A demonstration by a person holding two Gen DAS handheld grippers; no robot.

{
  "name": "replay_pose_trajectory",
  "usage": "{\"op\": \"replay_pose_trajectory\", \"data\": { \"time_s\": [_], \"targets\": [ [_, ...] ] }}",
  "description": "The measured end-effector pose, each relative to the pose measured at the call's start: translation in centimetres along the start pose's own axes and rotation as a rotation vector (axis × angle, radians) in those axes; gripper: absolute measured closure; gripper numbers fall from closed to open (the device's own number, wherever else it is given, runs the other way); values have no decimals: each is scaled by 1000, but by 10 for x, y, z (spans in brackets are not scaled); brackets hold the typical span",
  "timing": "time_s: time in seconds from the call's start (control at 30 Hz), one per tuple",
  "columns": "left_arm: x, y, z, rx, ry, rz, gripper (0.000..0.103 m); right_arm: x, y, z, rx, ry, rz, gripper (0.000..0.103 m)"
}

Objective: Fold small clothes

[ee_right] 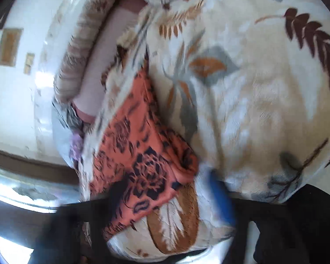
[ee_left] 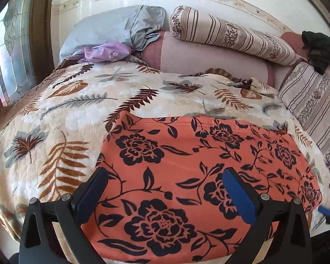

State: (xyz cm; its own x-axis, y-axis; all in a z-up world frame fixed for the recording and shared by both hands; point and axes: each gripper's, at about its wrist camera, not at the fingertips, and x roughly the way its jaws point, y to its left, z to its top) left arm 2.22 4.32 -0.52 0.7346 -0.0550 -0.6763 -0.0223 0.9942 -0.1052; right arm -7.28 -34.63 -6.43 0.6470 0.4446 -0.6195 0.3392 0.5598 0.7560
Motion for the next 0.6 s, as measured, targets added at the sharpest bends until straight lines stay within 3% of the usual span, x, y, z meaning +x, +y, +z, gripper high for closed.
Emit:
{"op": "replay_pose_trajectory", "data": {
  "time_s": [0.03,0.13,0.17,0.2,0.23,0.3,0.4,0.43,0.47,0.5,0.53,0.57,0.6],
  "targets": [
    [2,-1,2,-9,0,-10,0,-2,0,2,12,-6,24,2],
    [9,-7,5,-20,-3,-24,0,13,9,2,-25,85,60,9],
    [13,-9,5,-16,1,-32,0,21,16,1,-63,110,31,29],
    [17,-12,5,-10,6,-35,0,32,24,-4,-105,143,-22,78],
    [19,-14,5,-3,14,-37,0,42,30,-8,-149,183,-103,94],
    [23,-17,6,23,42,-49,0,39,46,-14,-229,157,-174,95],
    [16,-12,6,41,14,-60,0,19,66,-16,-329,80,-198,93],
    [25,-11,3,59,50,-35,0,26,58,-12,-319,99,-234,86],
    [38,-12,-3,85,110,-10,0,38,45,-8,-293,165,-280,69],
    [63,-13,-14,139,230,2,0,48,37,0,-229,228,-267,68],
    [74,-12,-24,178,246,-6,0,39,33,8,-162,221,-213,68],
    [68,-9,-27,174,171,-21,0,33,38,15,-154,205,-198,67],
    [68,-9,-27,173,174,-23,0,24,46,24,-175,162,-210,63]
  ]
}}
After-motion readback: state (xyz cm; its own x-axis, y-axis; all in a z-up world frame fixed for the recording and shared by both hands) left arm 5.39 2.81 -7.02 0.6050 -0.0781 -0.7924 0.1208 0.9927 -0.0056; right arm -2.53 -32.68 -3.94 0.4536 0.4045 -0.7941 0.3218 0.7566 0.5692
